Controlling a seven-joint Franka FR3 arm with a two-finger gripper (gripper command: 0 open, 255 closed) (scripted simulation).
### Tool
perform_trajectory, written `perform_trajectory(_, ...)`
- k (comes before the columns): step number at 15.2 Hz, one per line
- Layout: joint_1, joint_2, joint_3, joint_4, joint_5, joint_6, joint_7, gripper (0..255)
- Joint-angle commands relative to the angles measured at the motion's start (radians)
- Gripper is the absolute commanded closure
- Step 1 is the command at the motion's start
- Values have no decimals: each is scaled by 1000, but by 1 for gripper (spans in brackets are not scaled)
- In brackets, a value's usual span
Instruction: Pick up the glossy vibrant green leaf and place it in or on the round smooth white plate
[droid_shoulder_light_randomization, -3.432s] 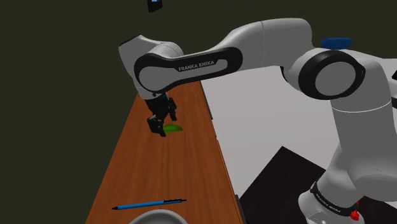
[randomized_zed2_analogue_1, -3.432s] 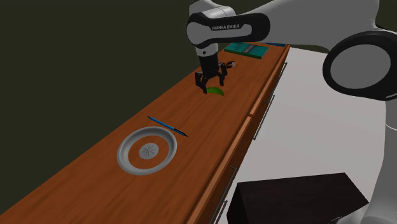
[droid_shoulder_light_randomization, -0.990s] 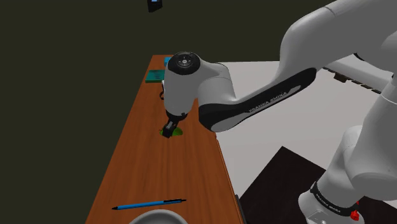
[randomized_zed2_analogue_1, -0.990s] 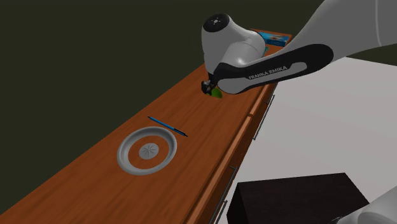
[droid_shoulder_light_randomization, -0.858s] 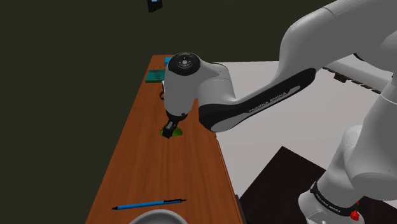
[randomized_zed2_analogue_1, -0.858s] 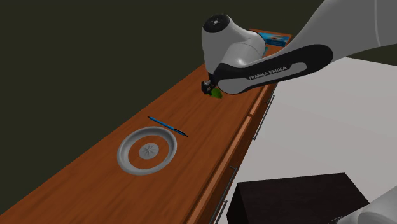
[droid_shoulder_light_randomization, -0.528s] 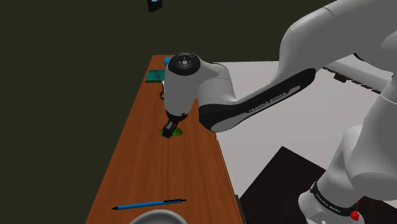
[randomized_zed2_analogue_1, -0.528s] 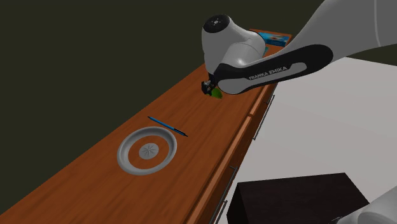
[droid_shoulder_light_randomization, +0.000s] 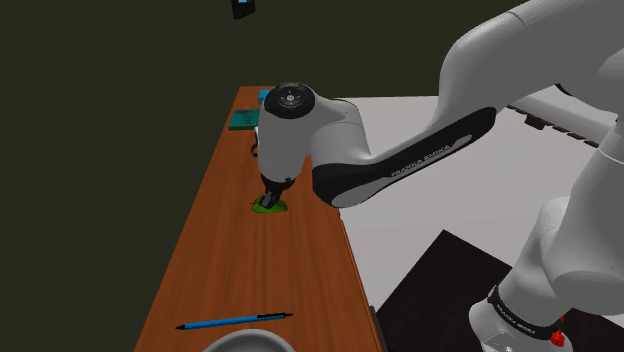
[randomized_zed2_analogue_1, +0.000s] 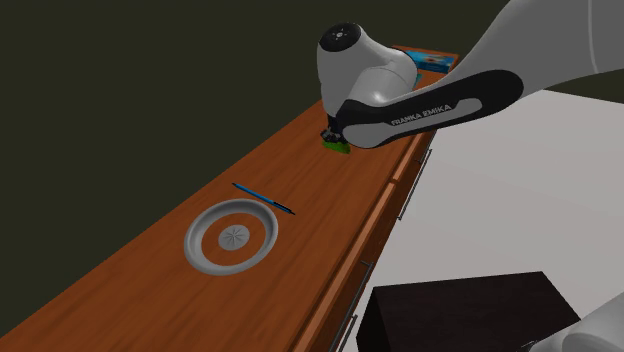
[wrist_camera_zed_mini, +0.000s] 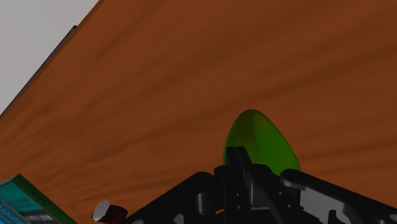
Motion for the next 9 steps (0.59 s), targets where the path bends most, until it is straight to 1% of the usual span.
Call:
perform_trajectory(1, 0, 0, 0, 0, 0, 0, 0, 255)
perform_trajectory(2, 0, 0, 0, 0, 0, 0, 0, 255)
perform_trajectory(3, 0, 0, 0, 0, 0, 0, 0, 0)
perform_trajectory(4, -11, 34, 5, 94, 162, -84, -127, 0)
perform_trajectory(5, -23, 82, 10, 205, 296, -189, -225, 0)
perform_trajectory(6, -34, 114, 16, 271, 355, -251, -266, 0)
perform_trajectory(9, -39, 130, 17, 250, 344, -217, -259, 0)
